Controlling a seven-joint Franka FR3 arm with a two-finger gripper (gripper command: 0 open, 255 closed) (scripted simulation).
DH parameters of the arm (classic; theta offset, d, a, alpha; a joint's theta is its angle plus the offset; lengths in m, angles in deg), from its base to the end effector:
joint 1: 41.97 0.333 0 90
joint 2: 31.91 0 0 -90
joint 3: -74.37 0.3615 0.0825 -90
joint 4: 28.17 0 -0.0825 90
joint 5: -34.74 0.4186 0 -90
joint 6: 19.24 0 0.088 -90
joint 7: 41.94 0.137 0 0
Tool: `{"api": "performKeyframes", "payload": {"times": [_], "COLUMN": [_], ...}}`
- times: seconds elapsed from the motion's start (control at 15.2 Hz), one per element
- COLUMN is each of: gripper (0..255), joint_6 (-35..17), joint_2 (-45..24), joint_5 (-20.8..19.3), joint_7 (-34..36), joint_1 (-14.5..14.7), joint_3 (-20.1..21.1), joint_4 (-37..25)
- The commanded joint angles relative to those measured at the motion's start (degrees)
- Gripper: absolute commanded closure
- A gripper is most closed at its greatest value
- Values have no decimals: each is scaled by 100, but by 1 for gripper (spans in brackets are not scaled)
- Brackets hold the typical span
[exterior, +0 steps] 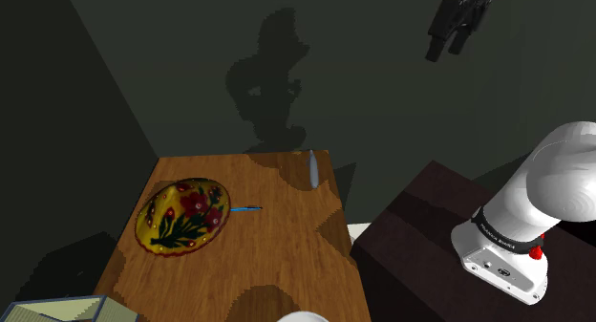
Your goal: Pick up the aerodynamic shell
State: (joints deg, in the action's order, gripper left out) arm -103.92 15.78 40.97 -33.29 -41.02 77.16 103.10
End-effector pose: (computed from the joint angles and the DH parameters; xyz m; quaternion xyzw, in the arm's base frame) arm 0.2840 0.0405 0.6308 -0.9983 0.0450 -0.0055 0.0368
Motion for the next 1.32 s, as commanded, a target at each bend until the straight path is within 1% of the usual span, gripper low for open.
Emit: {"api": "performKeyframes", "payload": {"times": [0.0,0.33,0.66,0.99,1.25], "gripper": [0,0,0,0,0], "joint_6": [0,-981,-1984,-2983,-3749], "joint_2": [0,-440,-1090,-1937,-2731], "joint_5": [0,65,123,165,173], "joint_7": [0,50,104,161,217], "joint_1": [0,-32,-56,-86,-113], "joint_3": [0,110,217,321,393], "joint_4": [0,567,947,1125,1118]}}
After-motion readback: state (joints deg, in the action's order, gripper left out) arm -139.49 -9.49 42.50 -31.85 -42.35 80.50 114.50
